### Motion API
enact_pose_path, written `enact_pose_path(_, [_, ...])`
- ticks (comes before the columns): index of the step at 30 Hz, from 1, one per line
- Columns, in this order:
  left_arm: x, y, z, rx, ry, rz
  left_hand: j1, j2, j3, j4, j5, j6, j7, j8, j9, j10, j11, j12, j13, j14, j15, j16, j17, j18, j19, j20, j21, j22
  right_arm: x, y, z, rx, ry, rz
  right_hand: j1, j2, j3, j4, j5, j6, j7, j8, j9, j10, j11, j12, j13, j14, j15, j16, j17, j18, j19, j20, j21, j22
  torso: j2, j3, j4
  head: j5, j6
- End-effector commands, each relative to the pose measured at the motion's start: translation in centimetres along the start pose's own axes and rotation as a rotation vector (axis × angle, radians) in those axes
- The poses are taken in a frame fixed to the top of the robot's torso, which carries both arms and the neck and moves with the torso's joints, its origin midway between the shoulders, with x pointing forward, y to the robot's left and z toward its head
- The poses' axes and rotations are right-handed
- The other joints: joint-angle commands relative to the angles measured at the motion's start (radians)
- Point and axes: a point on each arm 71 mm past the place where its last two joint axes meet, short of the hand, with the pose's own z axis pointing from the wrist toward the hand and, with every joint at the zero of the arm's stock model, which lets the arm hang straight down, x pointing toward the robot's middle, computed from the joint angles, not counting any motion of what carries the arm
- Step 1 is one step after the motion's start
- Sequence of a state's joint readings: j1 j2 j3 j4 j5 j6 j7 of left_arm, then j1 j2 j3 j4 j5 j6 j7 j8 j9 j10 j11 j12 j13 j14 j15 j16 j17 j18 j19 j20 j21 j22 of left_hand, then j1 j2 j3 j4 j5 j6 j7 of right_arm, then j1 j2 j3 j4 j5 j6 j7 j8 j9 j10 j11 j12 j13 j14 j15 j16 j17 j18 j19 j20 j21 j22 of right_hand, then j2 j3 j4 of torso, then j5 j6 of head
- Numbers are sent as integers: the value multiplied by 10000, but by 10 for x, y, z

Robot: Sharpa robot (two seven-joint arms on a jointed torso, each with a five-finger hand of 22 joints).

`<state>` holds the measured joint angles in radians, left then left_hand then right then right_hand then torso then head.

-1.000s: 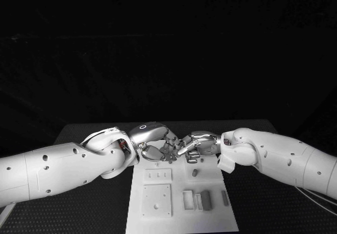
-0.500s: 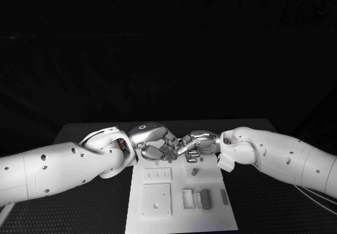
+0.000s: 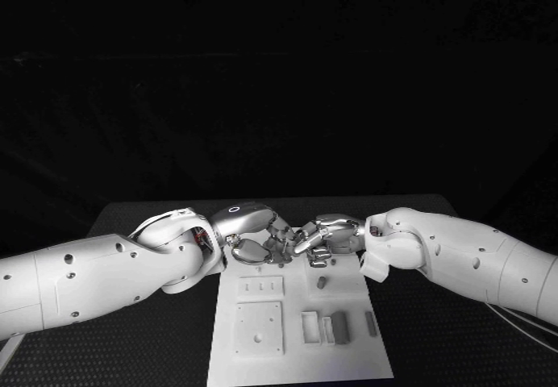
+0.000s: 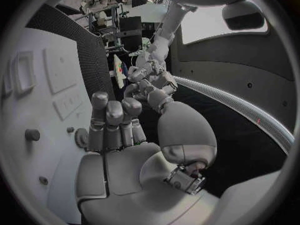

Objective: Assemble the parts on the task board

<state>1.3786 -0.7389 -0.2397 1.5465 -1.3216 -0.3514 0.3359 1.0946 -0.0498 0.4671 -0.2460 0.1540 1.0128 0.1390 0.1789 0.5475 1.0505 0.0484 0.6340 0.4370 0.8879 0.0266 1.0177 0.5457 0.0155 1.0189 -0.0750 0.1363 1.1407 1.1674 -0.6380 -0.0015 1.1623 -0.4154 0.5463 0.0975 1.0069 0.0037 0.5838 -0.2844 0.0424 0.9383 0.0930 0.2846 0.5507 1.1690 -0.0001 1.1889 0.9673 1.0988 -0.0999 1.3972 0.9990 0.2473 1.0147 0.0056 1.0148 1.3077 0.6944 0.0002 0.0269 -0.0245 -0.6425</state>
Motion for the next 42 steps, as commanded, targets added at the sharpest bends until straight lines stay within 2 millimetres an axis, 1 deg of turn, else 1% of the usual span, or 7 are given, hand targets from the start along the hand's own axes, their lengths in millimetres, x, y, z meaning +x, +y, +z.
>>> enact_pose_path(1, [0, 0, 0, -39, 100, -267, -25, 89, -7, 77, -14, 45, -18, 65, 10, -69, 18, 72, 15, -48, -56, 49, 9, -39, 4, -28, 17, 18, 1, 0, 0, -49, 208, 77, -50, 26, 2, -31, 62, 254, 189, 36, 18, -53, 1, 10, 16, -52, -24, -24, 10, 145, -58, 1, -43, 40, -2, 3, -6, 4, 7])
enact_pose_path(3, [1, 0, 0, -39, 103, -285, -85, 279, 20, 155, -85, 30, -15, 75, -12, -121, 23, 120, 58, -94, -54, 97, 5, -45, -19, -28, 7, 63, 1, 0, 0, -45, 215, 78, -49, 27, 2, -31, 62, 254, 189, 36, 19, -54, 1, 11, 17, -52, -24, -23, 11, 145, -58, 2, -42, 40, 0, 4, -6, 0, 16])
enact_pose_path(6, [1, 0, 0, -68, 114, -361, -122, 375, 30, 190, -202, 9, -10, 82, -32, -163, 27, 157, 90, -127, -53, 139, -3, -48, -37, -28, -2, 104, 1, 0, 0, -28, 234, 82, -48, 29, 3, -31, 62, 254, 190, 36, 20, -55, 1, 12, 18, -53, -24, -22, 11, 145, -59, 2, -42, 41, 0, 4, 1, -8, 6])
enact_pose_path(16, [1, 1, 0, -160, 124, -428, -174, 297, -10, 185, -264, -26, 5, 82, -56, -182, 23, 209, 130, -143, -56, 192, -7, -46, -42, -32, -4, 149, 1, 0, 1, -11, 293, 85, -48, 39, 2, -27, 61, 254, 191, 35, 24, -58, 3, 17, 22, -56, -22, -18, 14, 145, -60, 5, -40, 43, 1, -1, 0, -5, 12])
enact_pose_path(21, [1, 0, 1, -176, 150, -443, -198, 295, -26, 192, -320, -8, -3, 106, -61, -186, 15, 246, 156, -143, -65, 230, -10, -40, -27, -40, 2, 179, 2, 0, 2, -8, 324, 83, -50, 38, 0, -26, 61, 254, 192, 35, 26, -60, 3, 20, 24, -58, -21, -16, 15, 145, -62, 6, -40, 44, 1, 13, -2, 22, 28])
enact_pose_path(32, [1, 1, 2, -292, 103, -418, -157, 508, 50, 222, -331, 138, -89, 234, -45, -136, -33, 341, 212, -89, -107, 333, -30, -24, 47, -71, 26, 261, 5, 2, 4, -71, 484, 127, -65, 23, -12, -23, 61, 253, 194, 33, 32, -66, 6, 25, 29, -64, -18, -13, 17, 145, -67, 12, -38, 47, -1, 18, -5, 24, 41])
enact_pose_path(42, [1, 1, 2, -312, 98, -420, -117, 853, 200, 280, -333, 389, -230, 466, 15, 74, -139, 463, 262, 104, -203, 482, -83, -18, 234, -148, 82, 381, 3, 1, 3, -22, 382, 129, -71, 15, -16, -22, 61, 246, 197, 28, 34, -73, 8, 26, 31, -71, -15, -13, 18, 145, -73, 15, -40, 49, 2, 11, -6, 23, 42])
